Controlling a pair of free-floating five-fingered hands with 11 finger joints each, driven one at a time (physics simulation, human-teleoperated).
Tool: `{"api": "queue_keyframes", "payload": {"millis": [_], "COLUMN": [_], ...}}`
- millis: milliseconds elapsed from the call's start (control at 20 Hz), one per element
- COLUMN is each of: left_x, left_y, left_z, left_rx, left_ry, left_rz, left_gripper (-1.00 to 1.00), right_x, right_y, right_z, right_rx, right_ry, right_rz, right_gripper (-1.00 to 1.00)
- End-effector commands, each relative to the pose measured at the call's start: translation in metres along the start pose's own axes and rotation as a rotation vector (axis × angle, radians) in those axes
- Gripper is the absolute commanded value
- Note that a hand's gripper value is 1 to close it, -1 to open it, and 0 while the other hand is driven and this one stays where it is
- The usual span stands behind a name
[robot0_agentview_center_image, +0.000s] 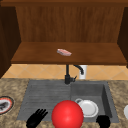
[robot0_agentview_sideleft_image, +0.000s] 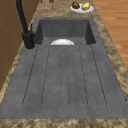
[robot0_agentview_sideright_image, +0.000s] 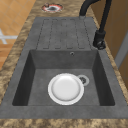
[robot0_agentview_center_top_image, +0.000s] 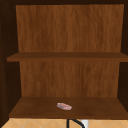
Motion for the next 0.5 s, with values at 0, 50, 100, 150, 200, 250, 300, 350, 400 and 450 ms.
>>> {"api": "queue_keyframes", "payload": {"millis": [0, 50, 100, 150, 200, 250, 300, 350, 400, 450], "left_x": [-0.021, -0.027, -0.032, -0.037, -0.041, -0.044, -0.046, -0.044, -0.039, -0.04], "left_y": [-0.009, -0.011, -0.014, -0.017, -0.019, -0.02, -0.02, -0.019, -0.017, -0.018], "left_z": [0.012, 0.014, 0.018, 0.021, 0.023, 0.024, 0.024, 0.023, 0.021, 0.022], "left_rx": [0.015, 0.014, 0.016, 0.014, 0.008, 0.001, 0.001, 0.001, 0.0, 0.0], "left_ry": [0.0, 0.0, 0.0, 0.0, -0.001, -0.001, -0.001, -0.001, 0.0, 0.0], "left_rz": [-0.003, -0.007, -0.009, -0.008, -0.005, -0.002, -0.002, -0.002, -0.002, -0.001], "left_gripper": [-1.0, -1.0, -1.0, -1.0, -1.0, -1.0, -1.0, -1.0, -1.0, 0.0], "right_x": [0.0, 0.0, 0.0, 0.0, 0.0, 0.0, 0.0, 0.0, 0.0, 0.001], "right_y": [0.0, 0.0, 0.0, 0.0, 0.0, 0.0, 0.0, 0.0, 0.0, 0.0], "right_z": [0.0, 0.0, 0.0, 0.0, 0.0, 0.0, 0.0, 0.0, 0.0, 0.0], "right_rx": [0.0, 0.0, 0.0, 0.0, 0.0, 0.0, 0.0, 0.0, 0.0, 0.0], "right_ry": [0.0, 0.0, 0.0, 0.0, 0.0, 0.0, 0.0, 0.0, 0.0, -0.006], "right_rz": [0.0, 0.0, 0.0, 0.0, 0.0, 0.0, 0.0, 0.0, 0.0, 0.002], "right_gripper": [0.0, 0.0, 0.0, 0.0, 0.0, 0.0, 0.0, 0.0, 0.0, -1.0]}}
